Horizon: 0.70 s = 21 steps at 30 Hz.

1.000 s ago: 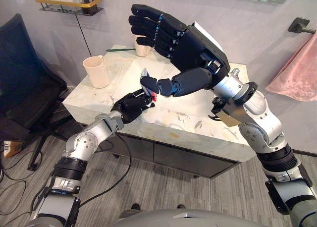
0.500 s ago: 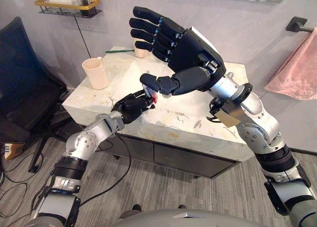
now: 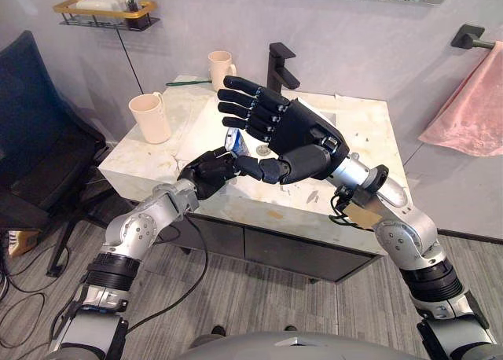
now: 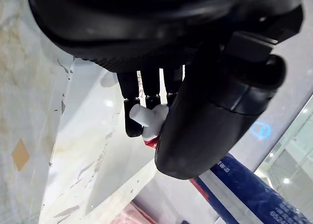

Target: Organize the bathroom.

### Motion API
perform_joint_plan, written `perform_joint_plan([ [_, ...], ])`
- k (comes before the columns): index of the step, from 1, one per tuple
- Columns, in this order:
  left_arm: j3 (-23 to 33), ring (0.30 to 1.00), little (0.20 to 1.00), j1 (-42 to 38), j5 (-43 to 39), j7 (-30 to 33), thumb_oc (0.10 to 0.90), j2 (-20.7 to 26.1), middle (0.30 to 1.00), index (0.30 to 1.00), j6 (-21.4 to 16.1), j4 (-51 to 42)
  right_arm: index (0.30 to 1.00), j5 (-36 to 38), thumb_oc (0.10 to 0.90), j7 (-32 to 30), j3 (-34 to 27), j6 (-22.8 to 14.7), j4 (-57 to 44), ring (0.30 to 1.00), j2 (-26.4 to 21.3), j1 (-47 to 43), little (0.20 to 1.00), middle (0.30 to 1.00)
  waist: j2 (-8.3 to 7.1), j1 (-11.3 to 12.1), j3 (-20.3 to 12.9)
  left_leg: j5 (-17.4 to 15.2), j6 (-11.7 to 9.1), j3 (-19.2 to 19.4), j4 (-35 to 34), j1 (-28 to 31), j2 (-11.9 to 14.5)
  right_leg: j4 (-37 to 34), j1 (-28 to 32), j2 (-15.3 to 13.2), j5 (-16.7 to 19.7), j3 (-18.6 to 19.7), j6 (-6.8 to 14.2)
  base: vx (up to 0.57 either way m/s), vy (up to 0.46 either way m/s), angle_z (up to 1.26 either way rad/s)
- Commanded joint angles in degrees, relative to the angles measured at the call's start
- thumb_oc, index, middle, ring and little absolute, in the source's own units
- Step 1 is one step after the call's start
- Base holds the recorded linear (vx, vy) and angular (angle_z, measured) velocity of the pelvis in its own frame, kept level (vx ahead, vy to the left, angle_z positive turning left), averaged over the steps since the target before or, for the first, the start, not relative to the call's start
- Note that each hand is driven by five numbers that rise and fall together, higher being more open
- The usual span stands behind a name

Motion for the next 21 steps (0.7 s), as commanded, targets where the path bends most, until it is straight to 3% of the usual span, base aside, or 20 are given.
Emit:
perform_joint_plan([
  [1, 1.5, 0.3, 0.3, -7.8, -2.3, -3.4, 0.4, -0.5, 0.3, 0.3, -7.5, -0.8, 0.9, -1.5, 0.8, -0.8, 0.2, -4.4, -0.3, 0.9, 0.2, -5.3, 0.9, 0.9, 0.78, 0.7, -4.4, -1.8, -1.9, 4.2, 0.6, 0.8, 3.2, 1.9, 0.6, -3.8, -5.3, 0.5, 5.5, 0.0, 0.0, 0.0],
  [10, 2.0, 0.3, 0.3, -6.7, -2.8, -3.2, 0.4, -0.1, 0.3, 0.3, -6.8, -4.0, 0.9, -22.1, 0.8, -8.9, -0.8, -14.7, -0.9, 0.9, -5.0, -5.1, 0.9, 0.9, 1.06, 0.6, -4.4, -1.7, -1.9, 3.9, 0.5, 0.3, 3.3, 2.0, 0.1, -3.8, -5.2, 0.6, 5.5, 0.0, 0.001, 0.0],
  [21, 1.3, 0.3, 0.3, -6.5, -4.2, -2.6, 0.4, 0.5, 0.3, 0.3, -6.5, -5.1, 0.9, -25.7, 0.8, -13.7, 2.2, -15.4, -0.5, 0.9, -6.4, -7.7, 0.9, 0.9, 1.32, 1.4, -4.2, -1.8, -1.7, 3.5, 0.5, 0.4, 3.0, 2.2, 0.4, -4.3, -5.4, 0.3, 5.5, 0.01, 0.001, 0.0],
])
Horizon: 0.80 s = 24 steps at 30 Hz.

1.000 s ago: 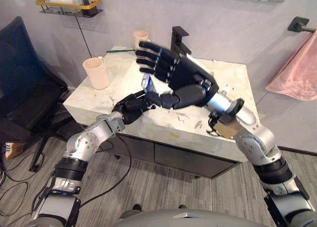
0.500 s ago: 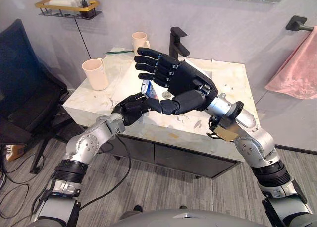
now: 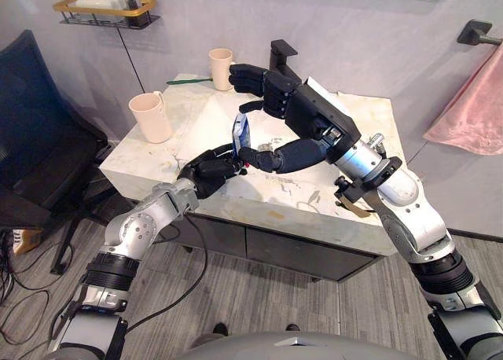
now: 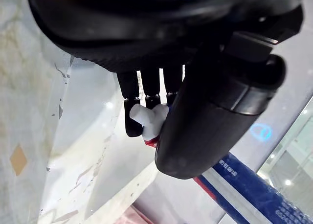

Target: Organize the bathroom.

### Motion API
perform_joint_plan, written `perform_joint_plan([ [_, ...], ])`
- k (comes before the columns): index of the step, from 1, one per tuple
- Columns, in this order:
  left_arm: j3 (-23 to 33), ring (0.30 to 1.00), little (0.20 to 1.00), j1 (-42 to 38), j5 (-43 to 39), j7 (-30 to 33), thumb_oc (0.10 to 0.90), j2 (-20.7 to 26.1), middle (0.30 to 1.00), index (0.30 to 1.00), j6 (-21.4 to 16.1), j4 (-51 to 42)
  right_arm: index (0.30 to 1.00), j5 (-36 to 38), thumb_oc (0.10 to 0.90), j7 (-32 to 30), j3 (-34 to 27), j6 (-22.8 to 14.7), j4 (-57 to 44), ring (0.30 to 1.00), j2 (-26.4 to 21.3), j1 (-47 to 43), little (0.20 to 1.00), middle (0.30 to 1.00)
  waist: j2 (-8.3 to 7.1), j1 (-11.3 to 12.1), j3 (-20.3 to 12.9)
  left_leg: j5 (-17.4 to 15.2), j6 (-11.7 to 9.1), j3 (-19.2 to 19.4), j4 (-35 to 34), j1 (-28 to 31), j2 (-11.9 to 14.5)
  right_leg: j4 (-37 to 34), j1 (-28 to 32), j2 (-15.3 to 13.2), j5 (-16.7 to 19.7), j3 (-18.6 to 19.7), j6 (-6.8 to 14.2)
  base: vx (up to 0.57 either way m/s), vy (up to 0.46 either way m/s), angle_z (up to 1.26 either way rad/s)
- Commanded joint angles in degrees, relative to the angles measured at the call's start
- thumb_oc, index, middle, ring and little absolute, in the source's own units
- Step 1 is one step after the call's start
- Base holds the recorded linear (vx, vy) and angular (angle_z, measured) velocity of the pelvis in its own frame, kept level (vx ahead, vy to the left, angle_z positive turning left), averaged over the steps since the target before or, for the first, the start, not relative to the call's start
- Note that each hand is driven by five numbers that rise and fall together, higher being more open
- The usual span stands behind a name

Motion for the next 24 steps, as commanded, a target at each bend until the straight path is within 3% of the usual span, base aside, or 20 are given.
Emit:
perform_joint_plan([
  [1, 1.3, 0.3, 0.3, -6.5, -4.2, -2.8, 0.4, 0.3, 0.3, 0.3, -6.3, -4.5, 0.9, -1.6, 0.8, -4.6, -0.1, -4.1, 0.3, 0.9, -1.5, -5.4, 0.9, 0.9, 0.81, 1.0, -4.0, -1.9, -1.8, 3.7, 0.5, 1.4, 3.0, 2.3, 1.3, -4.3, -5.4, 0.4, 5.6, 0.0, 0.0, 0.0],
  [10, 0.3, 0.3, 0.3, -7.2, -4.1, -3.2, 0.4, -0.1, 0.3, 0.3, -5.7, -4.5, 0.9, -3.7, 0.8, -7.2, 1.8, -4.9, 2.2, 0.9, -0.4, -7.7, 0.9, 0.9, 0.9, 1.6, -4.1, -1.6, -1.7, 3.2, 0.6, 1.2, 2.9, 2.5, 1.2, -4.5, -5.2, 0.1, 5.5, 0.0, 0.0, 0.0],
  [18, -1.0, 0.3, 0.3, -8.4, -4.6, -3.0, 0.4, -0.1, 0.3, 0.3, -4.7, -5.0, 0.9, -10.8, 0.8, -13.1, 4.2, -6.0, 3.8, 0.9, 0.2, -10.5, 0.9, 0.9, 1.0, 2.4, -4.2, -2.0, -1.7, 2.8, 0.6, 1.4, 2.8, 2.2, 1.8, -4.7, -5.5, -0.5, 5.6, 0.01, -0.006, 0.04],
  [24, -1.8, 0.3, 0.3, -9.7, -5.2, -3.0, 0.4, 0.1, 0.3, 0.3, -4.4, -4.3, 0.9, -9.9, 0.8, -15.0, 5.7, -5.2, 5.4, 0.9, 1.1, -13.9, 0.9, 0.9, 1.1, 2.8, -4.4, -1.7, -1.6, 2.5, 0.5, 1.1, 2.7, 2.2, 1.5, -4.8, -5.1, -0.7, 5.5, -0.01, -0.002, 0.04],
])
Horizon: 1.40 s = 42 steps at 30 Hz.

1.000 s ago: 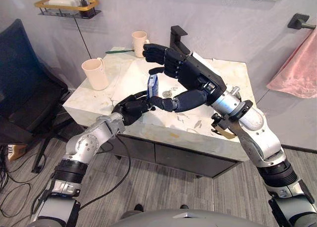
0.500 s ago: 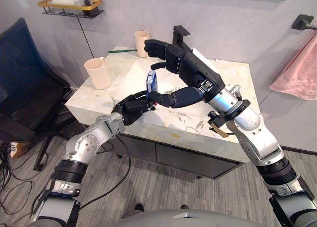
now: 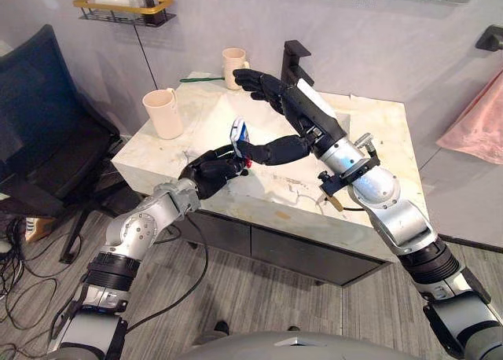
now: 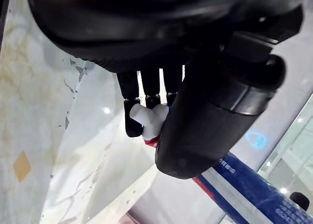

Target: Organize the bathroom.

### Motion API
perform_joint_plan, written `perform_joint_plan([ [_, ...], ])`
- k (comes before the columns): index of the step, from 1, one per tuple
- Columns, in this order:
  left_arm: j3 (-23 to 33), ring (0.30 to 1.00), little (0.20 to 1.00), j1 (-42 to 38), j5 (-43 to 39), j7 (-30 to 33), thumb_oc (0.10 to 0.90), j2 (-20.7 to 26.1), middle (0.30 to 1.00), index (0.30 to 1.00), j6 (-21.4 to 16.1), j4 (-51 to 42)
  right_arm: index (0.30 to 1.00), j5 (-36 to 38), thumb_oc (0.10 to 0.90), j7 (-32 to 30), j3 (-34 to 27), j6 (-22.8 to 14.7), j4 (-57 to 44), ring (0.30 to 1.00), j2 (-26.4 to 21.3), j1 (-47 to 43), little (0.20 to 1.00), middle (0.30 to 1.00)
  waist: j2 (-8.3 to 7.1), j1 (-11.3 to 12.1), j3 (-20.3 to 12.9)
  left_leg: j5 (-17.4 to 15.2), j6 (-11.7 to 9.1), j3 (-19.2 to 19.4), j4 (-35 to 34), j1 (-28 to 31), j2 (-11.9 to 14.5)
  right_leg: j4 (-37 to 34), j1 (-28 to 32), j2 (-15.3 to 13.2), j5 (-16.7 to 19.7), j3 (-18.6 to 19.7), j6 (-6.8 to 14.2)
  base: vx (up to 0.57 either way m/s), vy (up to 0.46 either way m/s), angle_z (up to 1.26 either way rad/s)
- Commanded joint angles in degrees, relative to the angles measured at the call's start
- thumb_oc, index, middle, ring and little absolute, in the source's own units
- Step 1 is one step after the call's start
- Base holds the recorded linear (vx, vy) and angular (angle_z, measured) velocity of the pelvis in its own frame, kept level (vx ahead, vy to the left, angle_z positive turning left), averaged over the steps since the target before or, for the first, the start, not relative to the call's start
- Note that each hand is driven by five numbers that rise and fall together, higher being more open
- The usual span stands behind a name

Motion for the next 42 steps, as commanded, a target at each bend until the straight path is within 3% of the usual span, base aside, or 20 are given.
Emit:
perform_joint_plan([
  [1, -1.1, 0.3, 0.3, -9.7, -4.6, -3.6, 0.4, -0.1, 0.3, 0.3, -4.3, -3.7, 0.9, 1.6, 0.8, -3.4, -0.6, -4.0, -0.8, 0.9, 1.3, -9.4, 0.9, 0.9, 1.0, 1.2, -4.5, -2.0, -1.6, 4.0, 0.5, 1.7, 2.7, 2.2, 1.4, -4.7, -5.1, 0.7, 5.5, 0.0, 0.0, 0.06],
  [9, -1.2, 0.3, 0.3, -9.8, -4.8, -3.4, 0.4, 0.0, 0.3, 0.3, -3.7, -4.0, 0.9, 5.2, 0.8, -3.1, 0.7, -1.1, -0.9, 0.9, 2.0, -9.6, 0.9, 0.9, 0.98, 1.6, -4.5, -2.0, -1.6, 3.8, 0.5, 1.8, 2.6, 2.3, 1.6, -4.8, -5.2, 0.4, 5.4, 0.0, -0.001, 0.01],
  [11, -1.4, 0.3, 0.3, -9.5, -4.1, -3.4, 0.4, -0.6, 0.3, 0.3, -3.8, -4.0, 0.9, 11.6, 0.8, -0.5, 0.8, 2.9, -0.2, 0.9, 3.8, -8.6, 0.9, 0.9, 0.88, 1.6, -4.4, -2.5, -1.6, 3.8, 0.5, 2.2, 2.6, 2.2, 2.1, -4.7, -5.6, 0.2, 5.4, 0.0, 0.0, 0.0],
  [15, -1.3, 0.3, 0.3, -9.0, -3.5, -3.8, 0.4, -1.1, 0.3, 0.3, -3.9, -4.1, 0.9, 17.2, 0.8, 3.6, 1.4, 8.1, 0.0, 0.9, 4.9, -7.1, 0.9, 0.9, 0.68, 1.5, -4.4, -2.5, -1.6, 3.8, 0.6, 2.4, 2.5, 2.3, 2.3, -4.6, -5.7, 0.3, 5.3, 0.0, 0.0, 0.0],
  [19, -1.3, 0.3, 0.3, -8.7, -3.3, -3.7, 0.4, -1.1, 0.3, 0.3, -4.0, -4.2, 0.9, 18.4, 0.8, 5.7, 1.2, 10.1, 0.2, 0.9, 5.0, -6.3, 0.9, 0.9, 0.46, 1.3, -4.4, -2.5, -1.7, 4.2, 0.6, 2.6, 2.6, 2.1, 2.4, -4.5, -5.6, 0.3, 5.3, 0.0, 0.0, 0.0],
  [30, -0.7, 0.3, 0.3, -7.6, -2.4, -3.3, 0.4, -1.4, 0.3, 0.3, -4.3, -4.8, 0.9, 17.6, 0.8, 7.6, -1.9, 9.5, -0.8, 0.9, 3.5, -3.9, 0.9, 0.9, 0.26, 0.5, -4.3, -2.6, -1.8, 4.8, 0.8, 3.0, 3.0, 2.1, 2.3, -4.0, -5.6, 0.9, 5.1, 0.0, -0.001, -0.01],
  [37, -0.4, 0.3, 0.3, -7.4, -2.5, -3.5, 0.4, -1.1, 0.3, 0.3, -4.5, -3.7, 0.9, 13.7, 0.8, 6.9, -3.7, 4.3, -1.6, 0.9, 2.6, -4.4, 0.9, 0.9, 0.41, 0.0, -4.4, -2.3, -1.6, 5.0, 0.8, 2.6, 2.9, 2.3, 1.6, -4.0, -5.2, 1.4, 5.1, 0.0, 0.0, -0.01],
  [42, 0.4, 0.3, 0.3, -6.1, -0.3, -2.3, 0.4, 0.0, 0.3, 0.3, -1.8, -3.7, 0.9, 7.7, 0.8, 8.3, -3.3, 1.2, -5.7, 0.9, 0.1, -6.0, 0.9, 0.9, 0.57, 0.1, -4.3, -2.3, -1.5, 4.9, 1.1, 2.5, 2.9, 2.5, 1.5, -3.9, -5.3, 1.6, 5.0, 0.0, 0.0, 0.0],
])
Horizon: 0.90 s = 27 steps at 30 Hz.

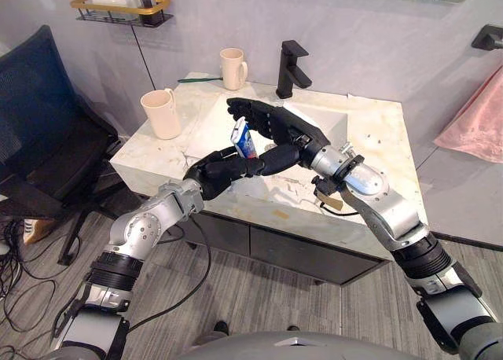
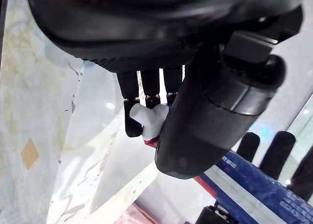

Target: Organize the bathroom.

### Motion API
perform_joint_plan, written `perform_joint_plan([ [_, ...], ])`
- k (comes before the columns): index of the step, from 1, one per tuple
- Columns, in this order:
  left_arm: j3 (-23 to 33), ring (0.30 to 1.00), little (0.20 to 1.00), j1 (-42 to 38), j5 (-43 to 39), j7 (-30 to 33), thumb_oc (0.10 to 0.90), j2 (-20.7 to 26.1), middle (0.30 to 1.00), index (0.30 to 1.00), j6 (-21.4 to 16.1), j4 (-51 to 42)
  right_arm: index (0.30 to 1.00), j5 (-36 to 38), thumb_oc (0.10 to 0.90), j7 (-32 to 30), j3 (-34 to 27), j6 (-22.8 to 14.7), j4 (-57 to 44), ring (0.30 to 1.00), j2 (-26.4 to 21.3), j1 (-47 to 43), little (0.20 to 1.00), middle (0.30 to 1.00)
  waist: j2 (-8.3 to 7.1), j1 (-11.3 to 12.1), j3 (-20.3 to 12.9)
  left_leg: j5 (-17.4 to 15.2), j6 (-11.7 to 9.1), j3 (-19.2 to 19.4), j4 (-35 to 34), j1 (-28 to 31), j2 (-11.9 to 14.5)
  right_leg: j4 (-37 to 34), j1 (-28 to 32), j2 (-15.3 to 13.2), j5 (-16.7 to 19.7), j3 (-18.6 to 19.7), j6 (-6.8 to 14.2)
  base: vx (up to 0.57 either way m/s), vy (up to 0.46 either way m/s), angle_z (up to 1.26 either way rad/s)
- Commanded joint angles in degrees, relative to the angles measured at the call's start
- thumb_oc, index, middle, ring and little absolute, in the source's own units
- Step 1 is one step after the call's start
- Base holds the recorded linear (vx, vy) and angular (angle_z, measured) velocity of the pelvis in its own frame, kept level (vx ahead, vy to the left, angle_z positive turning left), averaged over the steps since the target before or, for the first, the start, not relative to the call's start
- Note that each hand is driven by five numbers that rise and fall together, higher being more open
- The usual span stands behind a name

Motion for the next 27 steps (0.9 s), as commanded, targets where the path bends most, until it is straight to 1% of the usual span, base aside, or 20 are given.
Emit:
perform_joint_plan([
  [1, 1.9, 0.3, 0.3, -5.7, -0.4, -2.4, 0.4, 0.5, 0.3, 0.3, -2.2, -2.8, 0.9, -3.7, 0.8, 0.5, -3.1, -9.5, -8.5, 0.9, -1.7, -5.3, 0.9, 0.9, 0.56, 1.1, -4.6, -2.3, -1.5, 4.5, 1.1, 1.7, 2.8, 2.6, 1.0, -3.9, -5.2, 1.3, 5.0, 0.0, 0.0, 0.0],
  [4, 2.1, 0.3, 0.3, -5.1, 0.7, -2.4, 0.4, 1.1, 0.3, 0.3, -1.1, -1.7, 0.9, -3.4, 0.8, 0.6, -2.5, -9.0, -9.3, 0.9, -2.6, -6.7, 0.9, 0.9, 0.49, 1.4, -4.5, -2.3, -1.5, 4.3, 1.2, 1.6, 2.8, 2.6, 1.2, -3.9, -5.3, 1.2, 4.9, 0.0, 0.0, 0.0],
  [9, 2.5, 0.3, 0.3, -4.6, 0.6, -2.7, 0.4, 2.1, 0.3, 0.3, -1.0, -0.5, 0.9, -2.5, 0.8, -0.9, -1.7, -7.9, -9.2, 0.9, -2.9, -7.7, 0.9, 0.9, 0.4, 1.9, -4.4, -2.2, -1.5, 3.8, 1.2, 1.6, 2.6, 2.7, 1.3, -3.8, -5.4, 1.0, 4.8, 0.0, 0.0, 0.0],
  [15, 2.9, 0.3, 0.3, -3.9, 1.4, -3.0, 0.4, 2.5, 0.3, 0.3, -0.5, -0.8, 0.9, -2.0, 0.8, -0.7, -2.1, -7.4, -9.3, 0.9, -3.1, -7.2, 0.9, 0.9, 0.28, 2.1, -4.3, -2.3, -1.4, 3.6, 1.3, 1.5, 2.5, 2.8, 1.3, -3.8, -5.5, 0.9, 4.7, 0.0, 0.0, 0.0],
  [16, 2.9, 0.3, 0.3, -3.8, 1.6, -2.8, 0.4, 2.6, 0.3, 0.3, -0.5, -0.8, 0.594, -1.7, 0.596, -0.7, -2.0, -7.2, -9.5, 0.594, -3.2, -7.1, 0.594, 0.594, 0.25, 2.1, -4.4, -2.3, -1.4, 3.6, 1.5, 1.5, 2.6, 2.9, 1.3, -3.8, -5.6, 0.9, 4.7, 0.0, 0.0, 0.0],
  [17, 3.0, 0.3, 0.3, -3.9, 1.6, -2.9, 0.4, 2.6, 0.3, 0.3, -0.5, -0.7, 0.385, -1.6, 0.456, -0.4, -2.2, -7.2, -9.6, 0.385, -3.3, -7.2, 0.385, 0.385, 0.25, 2.1, -4.3, -2.4, -1.4, 3.6, 1.6, 1.5, 2.6, 3.1, 1.3, -3.8, -5.6, 0.9, 4.7, 0.0, 0.0, 0.0],
  [18, 3.0, 0.3, 0.3, -3.9, 1.6, -2.9, 0.4, 2.6, 0.3, 0.3, -0.5, -0.7, 0.3, -1.4, 0.4, -0.3, -2.2, -7.1, -9.7, 0.3, -3.3, -7.2, 0.3, 0.3, 0.25, 2.1, -4.3, -2.5, -1.4, 3.6, 1.7, 1.5, 2.6, 3.1, 1.3, -3.8, -5.7, 0.9, 4.7, 0.0, 0.0, 0.0],
  [27, 3.0, 0.3, 0.3, -3.5, 1.9, -3.0, 0.4, 2.3, 0.3, 0.3, -0.3, -0.9, 0.3, -1.1, 0.4, 0.3, -2.2, -6.7, -10.0, 0.3, -3.1, -7.1, 0.3, 0.3, 0.23, 2.1, -4.3, -2.6, -1.4, 3.5, 1.8, 1.7, 2.6, 3.3, 1.5, -3.7, -5.8, 0.9, 4.6, 0.0, 0.0, 0.0],
])
